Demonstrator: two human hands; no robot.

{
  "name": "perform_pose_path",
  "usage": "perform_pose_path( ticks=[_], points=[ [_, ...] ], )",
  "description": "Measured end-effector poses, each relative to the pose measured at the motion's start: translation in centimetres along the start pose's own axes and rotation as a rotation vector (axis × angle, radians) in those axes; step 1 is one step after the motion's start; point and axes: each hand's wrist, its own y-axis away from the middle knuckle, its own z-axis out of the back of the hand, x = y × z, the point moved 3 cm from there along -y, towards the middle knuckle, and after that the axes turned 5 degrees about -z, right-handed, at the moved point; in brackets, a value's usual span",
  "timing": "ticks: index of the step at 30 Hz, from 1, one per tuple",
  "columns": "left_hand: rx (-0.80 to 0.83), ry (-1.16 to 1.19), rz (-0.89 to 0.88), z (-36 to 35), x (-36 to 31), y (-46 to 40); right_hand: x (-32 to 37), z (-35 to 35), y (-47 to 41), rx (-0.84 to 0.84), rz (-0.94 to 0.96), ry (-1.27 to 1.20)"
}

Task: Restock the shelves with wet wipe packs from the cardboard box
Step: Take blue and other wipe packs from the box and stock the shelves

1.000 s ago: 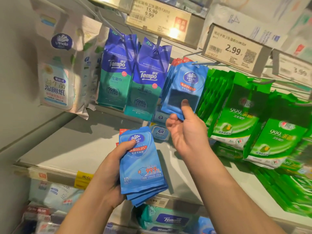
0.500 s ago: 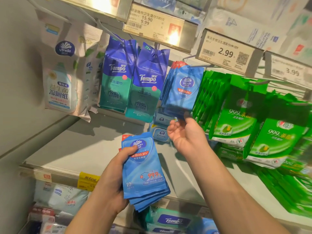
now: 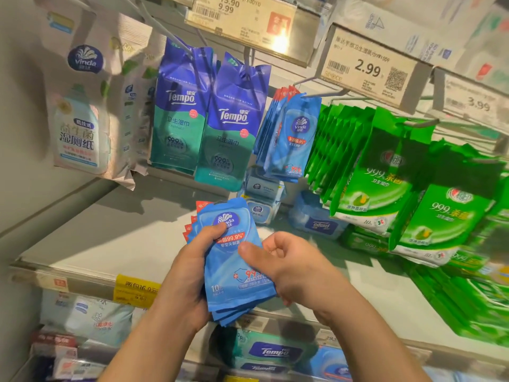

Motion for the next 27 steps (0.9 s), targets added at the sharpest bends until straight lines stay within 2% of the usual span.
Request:
perform_pose_path(
  ticks=[8, 11, 18, 24, 27],
  points=[
    [-0.019, -0.015, -0.052, 0.0, 1.1, -0.8, -1.5, 0.4, -0.2, 0.079, -0.007, -0.023],
    [-0.030, -0.017, -0.050, 0.2, 0.9, -0.9, -1.8, 0.4, -0.4, 0.054, -0.024, -0.081],
    [-0.060, -0.050, -0.032, 0.8, 0.5, -1.1, -1.6, 0.8, -0.2, -0.191, 0.018, -0.283],
    [-0.064, -0.063, -0.009, 1.2, -0.2, -0.9, -0.9, 1.9, 1.4, -0.490, 0.260, -0.301],
    [-0.074, -0.064, -0.006, 1.2, -0.5, -0.8, -0.2, 2.4, 2.7, -0.571, 0.350, -0.368]
  ],
)
